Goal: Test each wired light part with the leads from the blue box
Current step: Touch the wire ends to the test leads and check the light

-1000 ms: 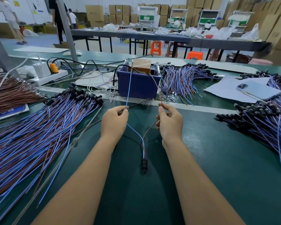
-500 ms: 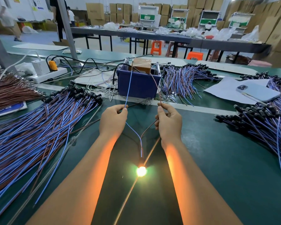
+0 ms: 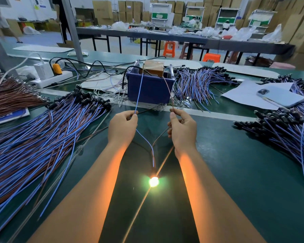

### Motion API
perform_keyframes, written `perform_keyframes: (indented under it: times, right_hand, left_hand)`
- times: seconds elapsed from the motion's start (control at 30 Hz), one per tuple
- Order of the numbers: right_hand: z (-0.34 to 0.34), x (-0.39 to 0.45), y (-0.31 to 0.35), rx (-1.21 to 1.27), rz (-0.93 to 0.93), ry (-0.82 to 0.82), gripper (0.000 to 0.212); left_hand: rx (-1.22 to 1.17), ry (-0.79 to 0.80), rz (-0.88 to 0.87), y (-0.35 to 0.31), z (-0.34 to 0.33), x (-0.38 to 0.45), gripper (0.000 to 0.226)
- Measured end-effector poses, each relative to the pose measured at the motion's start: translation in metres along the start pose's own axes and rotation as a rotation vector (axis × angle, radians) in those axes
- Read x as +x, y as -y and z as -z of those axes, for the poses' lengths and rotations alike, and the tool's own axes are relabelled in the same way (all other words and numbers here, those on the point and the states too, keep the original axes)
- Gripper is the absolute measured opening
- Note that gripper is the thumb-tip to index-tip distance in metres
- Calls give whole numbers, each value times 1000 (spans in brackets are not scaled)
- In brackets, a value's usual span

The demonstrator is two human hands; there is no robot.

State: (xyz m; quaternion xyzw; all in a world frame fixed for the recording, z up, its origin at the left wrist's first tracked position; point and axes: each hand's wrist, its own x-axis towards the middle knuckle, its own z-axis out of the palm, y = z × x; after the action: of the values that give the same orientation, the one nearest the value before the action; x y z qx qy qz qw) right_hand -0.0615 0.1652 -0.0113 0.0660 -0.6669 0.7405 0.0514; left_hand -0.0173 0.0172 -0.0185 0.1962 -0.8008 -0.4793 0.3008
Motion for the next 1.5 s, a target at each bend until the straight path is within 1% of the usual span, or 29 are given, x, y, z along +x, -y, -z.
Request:
perform_keyframes:
  times: [0.1,0.17,0.27,0.33,0.37,0.47,0.53,0.63,0.73,0.8,0.87,0.93,0.97,1.0,1.07,1.1,1.17,1.23,1.37,1.43,1.5]
  right_hand:
    - [0,-1,1,-3,1,6,17]
    - [0,-2,1,-14,11,1,17]
    - [-2,-2,4,15,47,9,17]
    - [-6,-4,5,62,80,63,20]
    - [-9,-5,6,71,94,100,22]
    - [-18,-11,3,1,141,189,26]
    - [-21,-13,1,-49,191,185,19]
    - [-21,-12,1,-67,224,177,17]
    - [-19,-13,1,-49,227,227,16]
    - [-17,-13,0,-74,231,244,23]
    - [-15,-12,-3,-206,254,277,35]
    - [-15,-12,-4,-293,270,350,50]
    - [-16,-13,-4,-272,274,397,54]
    - [-18,-16,-3,-218,277,441,53]
    - [-21,-22,0,-56,238,485,35]
    - [-22,-24,2,31,190,480,25]
    - [-20,-26,3,178,95,415,18]
    - [-14,-23,5,295,12,301,19]
    - [0,-20,6,323,-80,125,28]
    - [10,-19,8,328,-114,89,33]
    - [24,-15,15,304,-126,84,35]
  left_hand:
    - [5,-10,-12,1,-1,0,33]
    - [2,-16,-8,1,0,0,35]
    - [-32,-2,16,-3,1,1,28]
    - [-153,43,46,-7,-2,0,17]
    - [-238,73,65,-10,-4,-1,16]
    - [-431,188,100,-19,-11,-8,22]
    - [-509,239,131,-22,-14,-11,27]
    - [-610,280,205,-23,-11,-10,32]
    - [-609,303,215,-21,-8,-10,26]
    - [-632,272,228,-20,-7,-9,22]
    - [-717,216,269,-21,-5,-6,21]
    - [-809,172,311,-22,-1,-4,20]
    - [-845,159,324,-21,1,-3,20]
    - [-873,152,331,-21,2,-3,20]
    - [-904,141,342,-20,3,-3,21]
    - [-920,136,348,-19,4,-4,21]
    - [-953,121,356,-19,2,-7,19]
    - [-884,107,307,-20,-1,-14,15]
    - [-483,115,27,-21,-8,-31,15]
    - [-334,100,-133,-24,-13,-41,17]
    - [-239,90,-278,-35,-19,-56,18]
